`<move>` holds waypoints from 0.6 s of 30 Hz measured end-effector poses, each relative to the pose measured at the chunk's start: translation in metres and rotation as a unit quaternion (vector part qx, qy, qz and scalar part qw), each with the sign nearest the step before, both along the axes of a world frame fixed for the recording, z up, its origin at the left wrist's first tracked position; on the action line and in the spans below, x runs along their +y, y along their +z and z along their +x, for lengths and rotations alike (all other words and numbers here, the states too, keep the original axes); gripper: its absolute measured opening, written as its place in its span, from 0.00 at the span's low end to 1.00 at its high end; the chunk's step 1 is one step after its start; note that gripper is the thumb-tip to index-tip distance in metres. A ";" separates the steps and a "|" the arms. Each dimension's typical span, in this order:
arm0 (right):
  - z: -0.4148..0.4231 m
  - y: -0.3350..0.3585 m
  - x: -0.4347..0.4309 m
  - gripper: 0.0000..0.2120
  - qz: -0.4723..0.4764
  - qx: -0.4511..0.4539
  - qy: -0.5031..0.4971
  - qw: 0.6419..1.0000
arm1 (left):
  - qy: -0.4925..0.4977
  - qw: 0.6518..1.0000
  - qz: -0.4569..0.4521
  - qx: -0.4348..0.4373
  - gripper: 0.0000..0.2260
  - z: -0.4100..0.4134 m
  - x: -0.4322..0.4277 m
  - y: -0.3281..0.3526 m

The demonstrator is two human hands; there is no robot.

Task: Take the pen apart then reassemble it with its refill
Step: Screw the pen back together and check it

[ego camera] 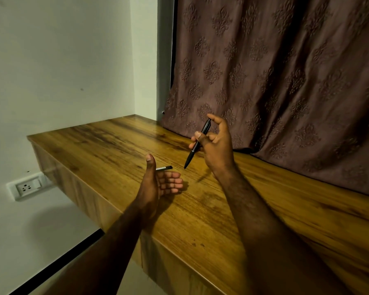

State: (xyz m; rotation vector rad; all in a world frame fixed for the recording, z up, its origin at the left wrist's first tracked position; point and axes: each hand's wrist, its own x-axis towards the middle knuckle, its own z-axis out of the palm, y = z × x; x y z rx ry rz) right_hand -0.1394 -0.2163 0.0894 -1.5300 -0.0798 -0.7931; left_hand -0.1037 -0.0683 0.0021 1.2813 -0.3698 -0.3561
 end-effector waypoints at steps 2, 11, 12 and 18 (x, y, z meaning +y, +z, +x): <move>0.001 -0.001 0.000 0.24 0.008 -0.001 -0.007 1.000 | 0.009 1.000 -0.005 0.002 0.46 0.001 -0.001 -0.001; 0.001 0.000 -0.002 0.23 0.088 -0.022 -0.004 0.996 | 0.132 0.988 -0.067 0.051 0.38 0.007 -0.002 -0.002; 0.001 0.000 -0.001 0.24 0.092 -0.021 -0.004 0.996 | 0.140 0.986 -0.073 0.055 0.39 0.005 -0.002 -0.002; -0.002 0.000 0.003 0.22 0.099 -0.031 -0.021 0.994 | 0.156 0.977 -0.125 0.069 0.40 -0.021 -0.022 -0.001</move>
